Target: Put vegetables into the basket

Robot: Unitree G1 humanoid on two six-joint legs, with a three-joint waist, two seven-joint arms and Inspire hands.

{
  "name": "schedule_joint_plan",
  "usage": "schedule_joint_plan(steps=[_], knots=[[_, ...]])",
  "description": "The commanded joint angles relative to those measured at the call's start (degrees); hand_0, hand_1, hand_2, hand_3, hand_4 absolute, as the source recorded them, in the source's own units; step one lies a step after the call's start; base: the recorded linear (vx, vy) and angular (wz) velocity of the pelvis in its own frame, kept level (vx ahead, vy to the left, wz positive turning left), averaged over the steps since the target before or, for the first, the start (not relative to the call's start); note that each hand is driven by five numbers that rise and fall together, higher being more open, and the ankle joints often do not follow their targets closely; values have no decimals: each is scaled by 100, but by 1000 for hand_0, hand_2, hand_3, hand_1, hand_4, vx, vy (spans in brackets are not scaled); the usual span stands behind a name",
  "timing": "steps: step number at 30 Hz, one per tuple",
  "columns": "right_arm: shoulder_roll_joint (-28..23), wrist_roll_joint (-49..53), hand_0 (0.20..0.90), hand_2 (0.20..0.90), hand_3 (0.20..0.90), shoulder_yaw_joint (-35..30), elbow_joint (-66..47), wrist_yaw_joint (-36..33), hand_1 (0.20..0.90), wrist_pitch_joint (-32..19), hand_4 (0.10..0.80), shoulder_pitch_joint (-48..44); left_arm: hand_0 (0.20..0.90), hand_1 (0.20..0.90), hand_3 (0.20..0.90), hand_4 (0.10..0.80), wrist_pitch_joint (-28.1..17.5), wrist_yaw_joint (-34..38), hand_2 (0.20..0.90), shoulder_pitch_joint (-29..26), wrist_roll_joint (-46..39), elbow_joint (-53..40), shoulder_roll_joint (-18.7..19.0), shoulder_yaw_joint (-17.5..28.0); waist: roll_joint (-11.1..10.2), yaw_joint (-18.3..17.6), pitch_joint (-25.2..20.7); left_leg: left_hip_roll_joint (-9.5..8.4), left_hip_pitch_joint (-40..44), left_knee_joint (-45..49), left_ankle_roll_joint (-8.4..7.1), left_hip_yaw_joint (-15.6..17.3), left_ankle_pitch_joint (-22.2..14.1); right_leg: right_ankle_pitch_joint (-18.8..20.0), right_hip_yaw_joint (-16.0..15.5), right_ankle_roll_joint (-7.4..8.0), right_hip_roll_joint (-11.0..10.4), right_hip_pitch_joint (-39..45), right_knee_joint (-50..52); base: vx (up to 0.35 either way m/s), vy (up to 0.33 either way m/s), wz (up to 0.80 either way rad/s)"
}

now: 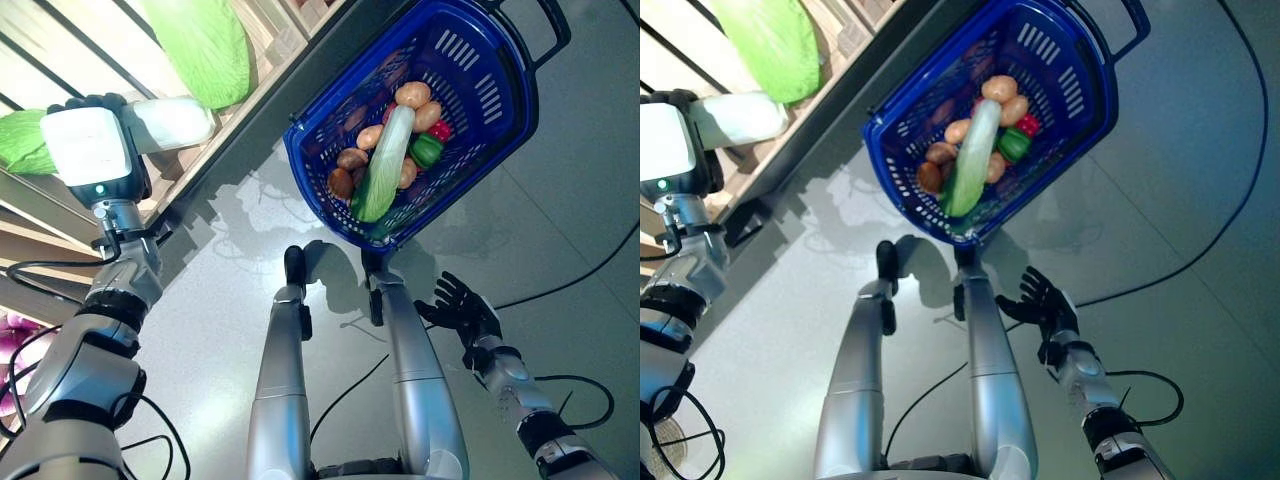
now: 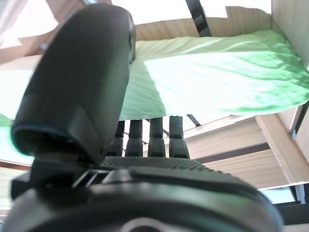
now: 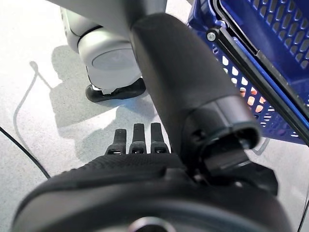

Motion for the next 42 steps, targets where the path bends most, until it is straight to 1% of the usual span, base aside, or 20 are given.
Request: schedule_joint_plan(steps=[1, 7, 9, 11, 15, 18, 20, 21, 23, 24, 25, 26, 27, 28, 31, 33, 34, 36, 38, 42], knots=[[-321, 64, 900, 900, 900, -84, -435, -97, 900, -254, 800, 648, 300, 300, 300, 400, 122, 315, 300, -322, -111, 123, 433, 387, 124, -24, -13, -164, 131, -276, 350, 437, 104, 230, 12, -78, 174, 466, -388, 0, 0, 0], [-286, 63, 900, 900, 900, -83, -544, -197, 900, -262, 800, 696, 300, 300, 300, 400, 76, 244, 300, -367, -276, 61, 478, 371, 122, -37, -13, -152, 299, -344, 349, 458, 97, 235, 12, -68, 161, 629, -495, 0, -5, 0], [-275, 67, 900, 900, 900, -86, -536, -197, 900, -277, 800, 717, 300, 300, 300, 400, -26, 307, 300, -326, -317, 62, 461, 432, 111, -39, -13, -143, 391, -395, 351, 458, 102, 232, 11, -63, 162, 703, -533, -2, -25, 0], [-244, 99, 900, 900, 900, -94, -446, -167, 900, -343, 800, 744, 300, 300, 300, 400, -507, 420, 300, -290, -293, 73, 452, 444, 104, -36, -13, -135, 627, -521, 340, 460, 110, 230, 9, -54, 161, 911, -659, -5, -70, -1], [-156, 65, 900, 900, 900, -132, -519, -278, 900, -299, 800, 790, 300, 300, 300, 400, -800, 514, 300, -13, -8, -296, 256, 576, 111, 16, -13, -162, 1061, -784, 325, 435, 174, 238, -12, -43, 159, 1347, -943, -5, -64, -2], [-40, 119, 900, 900, 900, -147, -395, -333, 900, -394, 800, 773, 300, 300, 300, 400, -1125, 633, 300, 264, -102, -455, 122, 640, 96, 79, -13, -168, 1539, -1050, 294, 362, 229, 249, -50, -44, 131, 1837, -1212, 4, -89, -3], [11, 115, 900, 900, 900, -184, -405, -404, 900, -427, 800, 794, 300, 300, 300, 400, -1201, 620, 300, 503, -156, -717, 45, 743, 84, 115, -13, -171, 1835, -1246, 263, 313, 291, 267, -78, -45, 119, 2181, -1420, -12, -83, -5], [57, 126, 900, 900, 900, -232, -401, -478, 900, -451, 800, 790, 300, 300, 300, 400, -1297, 620, 300, 751, -164, -967, -38, 870, 76, 155, -13, -165, 2163, -1479, 245, 300, 366, 294, -112, -39, 105, 2540, -1630, -13, -69, 0], [81, 118, 900, 900, 900, -263, -361, -476, 900, -448, 800, 785, 300, 300, 300, 400, -1355, 641, 300, 855, -55, -1037, -79, 910, 72, 174, -55, -171, 2305, -1605, 232, 293, 401, 310, -134, -35, 89, 2705, -1748, -4, -62, 0], [116, 112, 900, 900, 900, -310, -187, -483, 900, -458, 800, 728, 300, 300, 300, 400, -1510, 645, 300, 1010, 146, -1158, -144, 918, 79, 240, -222, -153, 2562, -1931, 215, 265, 496, 328, -206, -33, 54, 2962, -1958, 1, -60, -1], [125, 123, 900, 900, 900, -326, -156, -507, 900, -455, 800, 719, 300, 300, 300, 400, -1546, 618, 300, 1068, 154, -1227, -155, 928, 82, 262, -291, -157, 2612, -2002, 210, 245, 525, 347, -219, -31, 46, 3023, -2029, 0, -114, -4], [162, 165, 900, 900, 900, -378, -102, -576, 900, -463, 800, 723, 300, 300, 300, 400, -1608, 587, 300, 1280, 226, -1506, -158, 936, 87, 333, -429, -155, 2817, -2175, 200, 216, 554, 347, -271, -21, 13, 3242, -2174, 6, -78, 1], [167, 163, 900, 900, 900, -386, -85, -578, 900, -464, 800, 727, 300, 300, 300, 400, -1613, 576, 300, 1321, 209, -1559, -151, 934, 87, 342, -446, -153, 2870, -2215, 202, 209, 561, 348, -283, -17, 9, 3293, -2198, 31, -128, 13], [210, 175, 900, 900, 900, -452, 53, -559, 900, -516, 800, 756, 300, 300, 300, 400, -1742, 584, 300, 1568, 77, -1744, -233, 945, 75, 407, -582, -134, 3145, -2421, 204, 168, 589, 342, -351, -6, -19, 3583, -2351, 55, -119, 21], [307, 241, 900, 900, 900, -587, 130, -519, 900, -665, 800, 879, 300, 300, 300, 400, -2017, 512, 300, 1967, -62, -2126, -423, 1054, 47, 482, -791, -103, 3577, -2763, 190, 84, 627, 369, -467, 3, -54, 4106, -2733, 45, -109, 18], [348, 237, 900, 900, 900, -648, 135, -500, 900, -744, 800, 933, 300, 300, 300, 400, -2060, 487, 300, 2136, -77, -2299, -532, 1088, 41, 513, -880, -92, 3737, -2898, 184, 40, 645, 394, -519, 10, -68, 4297, -2885, 34, -67, 8], [383, 226, 900, 900, 900, -742, 81, -466, 900, -859, 800, 1007, 300, 300, 300, 400, -2196, 494, 300, 2341, -159, -2504, -631, 1134, 35, 541, -1006, -81, 3951, -3094, 185, -13, 678, 434, -563, 35, -79, 4531, -3069, 59, -74, 15], [429, 298, 900, 900, 900, -827, -67, -471, 900, -853, 800, 1095, 300, 300, 300, 400, -2339, 379, 300, 2539, -275, -2727, -707, 1210, 21, 564, -1123, -72, 4139, -3252, 183, -51, 707, 477, -602, 63, -94, 4743, -3233, 77, -78, 17], [585, 488, 900, 900, 900, -1035, -487, -452, 900, -972, 800, 1290, 300, 300, 300, 400, -2809, 19, 300, 2923, -481, -3211, -860, 1495, -7, 608, -1356, -47, 4446, -3508, 199, -128, 741, 517, -636, 89, -89, 5080, -3463, 112, -89, 9], [775, 398, 900, 900, 900, -1167, -1038, -312, 900, -963, 800, 1532, 300, 300, 300, 400, -3306, -741, 300, 3334, -940, -3704, -1119, 1677, -43, 626, -1620, 4, 4832, -3809, 204, -153, 772, 590, -692, 131, -84, 5493, -3794, 94, -51, 14]])
